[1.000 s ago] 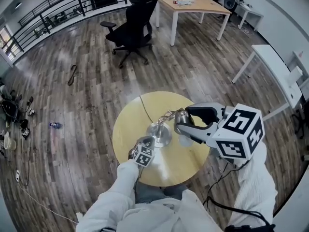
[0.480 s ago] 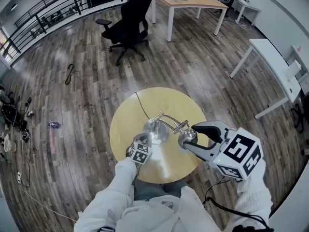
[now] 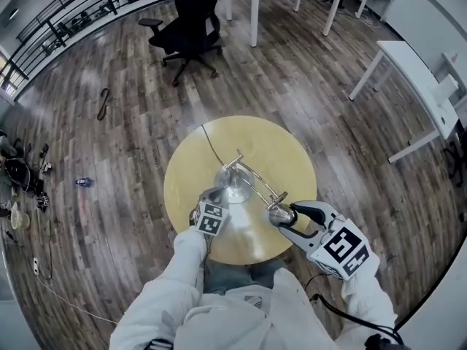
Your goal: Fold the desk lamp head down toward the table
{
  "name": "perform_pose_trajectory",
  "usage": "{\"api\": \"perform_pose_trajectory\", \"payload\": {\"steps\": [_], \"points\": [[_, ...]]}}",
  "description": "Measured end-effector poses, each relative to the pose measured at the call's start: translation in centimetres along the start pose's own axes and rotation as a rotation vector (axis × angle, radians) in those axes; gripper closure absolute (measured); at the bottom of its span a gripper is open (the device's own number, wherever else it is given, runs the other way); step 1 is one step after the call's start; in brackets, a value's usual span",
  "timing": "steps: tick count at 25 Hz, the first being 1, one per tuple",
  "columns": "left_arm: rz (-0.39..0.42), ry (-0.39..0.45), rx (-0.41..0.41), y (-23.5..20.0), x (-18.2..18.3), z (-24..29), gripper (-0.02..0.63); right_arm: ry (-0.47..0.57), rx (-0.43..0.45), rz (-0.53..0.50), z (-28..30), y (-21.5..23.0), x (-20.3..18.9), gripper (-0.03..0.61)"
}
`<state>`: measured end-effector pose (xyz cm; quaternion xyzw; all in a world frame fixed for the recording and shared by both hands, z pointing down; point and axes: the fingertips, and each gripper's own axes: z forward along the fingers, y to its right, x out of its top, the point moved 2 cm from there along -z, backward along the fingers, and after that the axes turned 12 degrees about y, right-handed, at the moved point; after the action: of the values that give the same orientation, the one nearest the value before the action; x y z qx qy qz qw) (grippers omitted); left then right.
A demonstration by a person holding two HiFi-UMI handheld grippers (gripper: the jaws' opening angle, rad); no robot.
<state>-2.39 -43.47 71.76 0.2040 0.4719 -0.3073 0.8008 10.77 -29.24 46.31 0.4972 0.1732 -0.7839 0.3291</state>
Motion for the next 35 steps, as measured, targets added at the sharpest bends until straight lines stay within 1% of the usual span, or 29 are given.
{"api": "perform_pose_trajectory", "payload": {"steps": [2, 5, 9, 12, 16, 23, 29, 32, 35], "points": [[-0.008, -0.001, 0.007, 0.0, -0.1, -0.1, 0.614, 0.005, -0.008, 0.009, 0.7, -0.2, -2.2, 0.376], [-0.009, -0.004, 0.012, 0.2, -0.1, 0.1, 0.614, 0.063, -0.013, 0.021, 1.5, 0.1, -4.7, 0.373], [0.0, -0.002, 0.026, 0.3, -0.3, 0.3, 0.614, 0.18, -0.008, 0.023, 2.3, 0.3, -6.8, 0.37], [-0.008, 0.001, 0.035, 0.2, -0.3, 0.1, 0.614, 0.193, -0.013, -0.002, 3.6, 0.1, -8.2, 0.37], [-0.02, -0.004, 0.039, 0.2, -0.2, 0.0, 0.614, 0.247, -0.022, -0.003, 4.9, 0.2, -9.4, 0.368], [-0.011, -0.004, 0.047, 0.2, -0.2, 0.2, 0.614, 0.268, -0.021, -0.033, 6.7, 0.7, -11.4, 0.365], [-0.026, 0.008, 0.06, -0.1, -0.3, 0.7, 0.614, 0.343, -0.042, -0.032, 8.8, 1.6, -12.6, 0.364], [-0.036, 0.02, 0.068, 0.0, -0.1, 0.6, 0.614, 0.327, -0.04, -0.053, 9.8, 1.8, -13.4, 0.362], [-0.03, 0.022, 0.059, 0.1, -0.1, 0.8, 0.614, 0.323, -0.04, -0.053, 10.6, 2.1, -13.9, 0.36]]}}
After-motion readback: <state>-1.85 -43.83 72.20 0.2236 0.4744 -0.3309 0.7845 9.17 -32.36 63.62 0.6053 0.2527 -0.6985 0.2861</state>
